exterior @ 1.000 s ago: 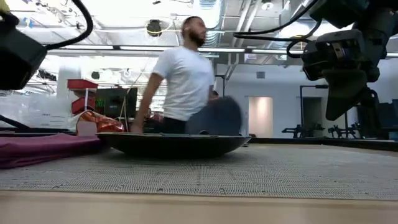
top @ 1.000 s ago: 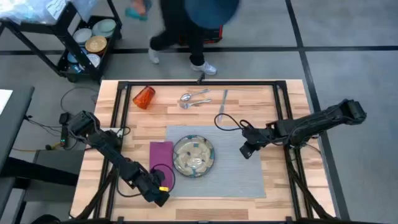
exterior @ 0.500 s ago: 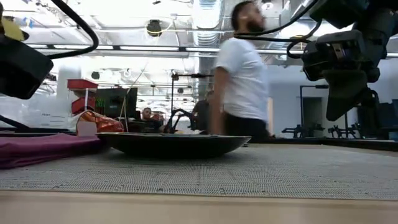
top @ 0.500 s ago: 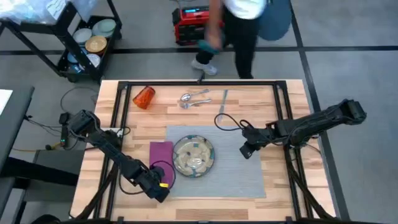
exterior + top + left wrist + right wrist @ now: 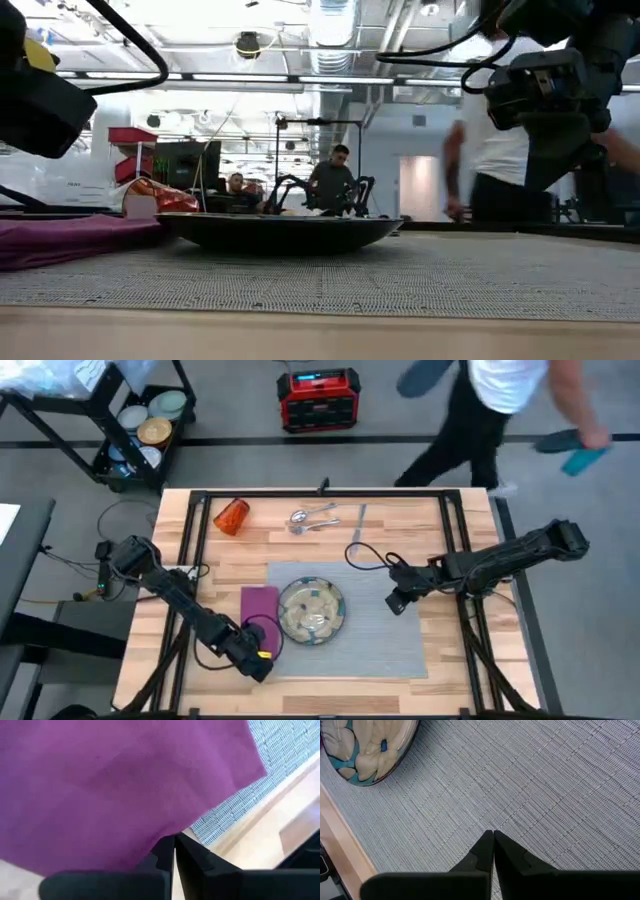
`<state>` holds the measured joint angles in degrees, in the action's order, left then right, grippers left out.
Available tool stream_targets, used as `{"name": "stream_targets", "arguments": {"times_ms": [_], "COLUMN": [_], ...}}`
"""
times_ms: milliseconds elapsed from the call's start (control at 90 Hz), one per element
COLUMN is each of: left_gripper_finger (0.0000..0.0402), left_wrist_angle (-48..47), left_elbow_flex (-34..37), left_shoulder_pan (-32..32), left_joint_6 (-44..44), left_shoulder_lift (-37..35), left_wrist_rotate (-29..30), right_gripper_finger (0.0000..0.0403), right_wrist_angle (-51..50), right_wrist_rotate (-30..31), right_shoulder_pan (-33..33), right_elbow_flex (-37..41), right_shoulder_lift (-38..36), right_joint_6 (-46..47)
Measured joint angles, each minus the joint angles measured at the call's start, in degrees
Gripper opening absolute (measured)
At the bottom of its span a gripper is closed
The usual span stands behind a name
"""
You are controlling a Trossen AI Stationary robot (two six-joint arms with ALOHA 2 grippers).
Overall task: Set table place
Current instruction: Adjust the pink table napkin beside the gray table mat
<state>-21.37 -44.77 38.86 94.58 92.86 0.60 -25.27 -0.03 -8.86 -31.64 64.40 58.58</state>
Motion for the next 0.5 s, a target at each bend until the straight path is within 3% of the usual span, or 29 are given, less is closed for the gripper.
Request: {"name": "stream_targets", "arguments": {"times_ms": [211, 500], "left_gripper_finger": [0.0000, 0.0000], "left_wrist_angle": [-5.7, -4.1], "left_elbow_flex": [0.2, 0.2], "left_shoulder_pan": [-2.5, -4.9], "left_joint_6": [-3.6, -7.1], "left_shoulder_lift": [-1.9, -2.1], "left_wrist_rotate": [0.5, -0.2], "right_gripper_finger": [0.0000, 0.0000], "right_wrist_angle": [0.0, 0.0], "right_wrist_rotate": [0.2, 0.2], "right_shoulder_pan": [0.0, 0.0], "right_elbow_flex": [0.0, 0.0], "right_shoulder_lift": [0.0, 0.0], "right_joint_6": [0.0, 0.0]}}
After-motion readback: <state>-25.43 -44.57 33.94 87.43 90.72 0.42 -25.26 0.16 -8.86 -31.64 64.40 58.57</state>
